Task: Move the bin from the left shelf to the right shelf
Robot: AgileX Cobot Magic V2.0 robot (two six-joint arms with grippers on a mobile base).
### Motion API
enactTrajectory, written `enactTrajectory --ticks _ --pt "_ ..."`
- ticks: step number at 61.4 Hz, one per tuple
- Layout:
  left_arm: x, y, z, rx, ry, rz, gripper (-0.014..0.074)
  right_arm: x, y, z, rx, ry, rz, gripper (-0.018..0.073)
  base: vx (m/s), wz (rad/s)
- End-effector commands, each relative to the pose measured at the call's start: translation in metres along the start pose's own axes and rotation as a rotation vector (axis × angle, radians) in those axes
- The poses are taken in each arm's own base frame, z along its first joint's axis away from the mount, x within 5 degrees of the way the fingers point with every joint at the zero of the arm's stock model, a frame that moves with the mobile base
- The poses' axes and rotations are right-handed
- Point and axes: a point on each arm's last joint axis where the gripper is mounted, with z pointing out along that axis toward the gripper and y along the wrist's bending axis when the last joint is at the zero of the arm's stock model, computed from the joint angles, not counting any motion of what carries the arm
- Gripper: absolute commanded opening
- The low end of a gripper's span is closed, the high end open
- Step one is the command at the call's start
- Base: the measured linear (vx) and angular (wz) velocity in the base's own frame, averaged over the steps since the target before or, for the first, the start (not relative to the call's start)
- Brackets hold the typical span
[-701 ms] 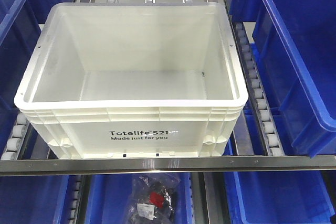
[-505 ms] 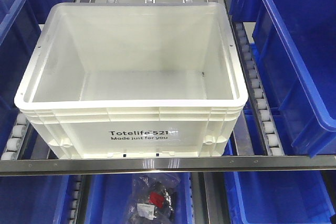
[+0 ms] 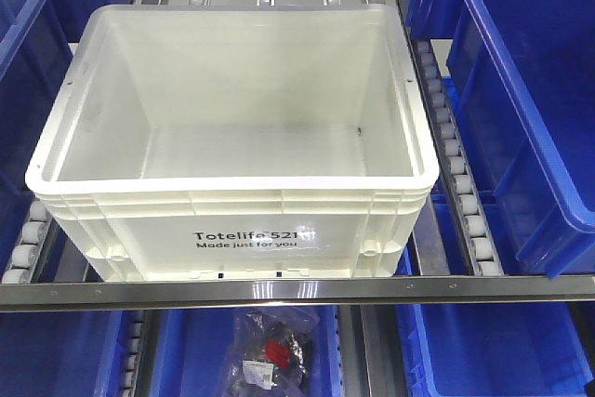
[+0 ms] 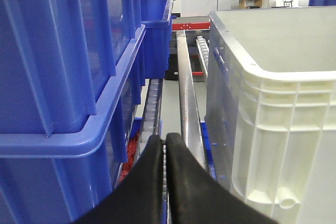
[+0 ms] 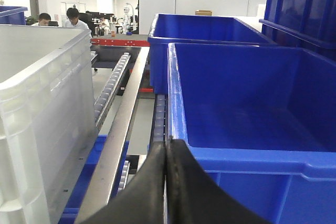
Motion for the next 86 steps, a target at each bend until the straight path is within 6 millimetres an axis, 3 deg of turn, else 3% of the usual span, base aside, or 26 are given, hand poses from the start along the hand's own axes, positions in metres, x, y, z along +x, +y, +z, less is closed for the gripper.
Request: enactTrajectory --ticks 1,17,22,35,41,52,59,70,86 --pt "-0.015 0.000 -0.002 0.003 -0.113 -0.013 -0.0006 -0.004 0.000 -0.001 0.006 -0.076 -0.006 -0.0009 0.00 0.00" --pt "-0.022 0.000 -0.003 0.004 -0.158 -0.009 -0.0006 -0.015 -0.001 -0.002 0.014 -0.177 -0.021 -0.0009 0.00 0.00" --pt "-0.043 0.000 -0.008 0.006 -0.259 -0.010 -0.0006 -0.029 -0.002 -0.004 0.017 -0.221 0.002 -0.0009 0.00 0.00" --pt "-0.123 0.001 -0.031 0.000 -0.431 -0.005 -0.0006 -0.086 -0.006 -0.014 0.017 -0.243 -0.002 -0.0009 0.00 0.00" --pt "-0.154 0.002 -0.034 -0.004 -0.393 -0.006 -0.0006 -0.116 -0.009 -0.014 0.015 -0.221 -0.003 -0.0009 0.00 0.00" --pt "-0.192 0.004 -0.019 -0.016 -0.139 -0.008 -0.0006 -0.160 -0.012 0.000 0.005 -0.105 -0.004 -0.0009 0.00 0.00" --pt "-0.194 0.004 -0.004 -0.020 0.020 -0.010 -0.0006 -0.166 -0.012 0.017 -0.005 0.021 -0.004 -0.0009 0.00 0.00" --pt "-0.173 0.004 0.009 -0.022 0.196 -0.012 -0.0006 -0.147 -0.010 0.041 -0.024 0.238 0.001 -0.0009 0.00 0.00" --pt "-0.162 0.004 0.011 -0.023 0.253 -0.014 -0.0001 -0.133 -0.009 0.059 -0.036 0.382 0.001 -0.0006 0.00 0.00"
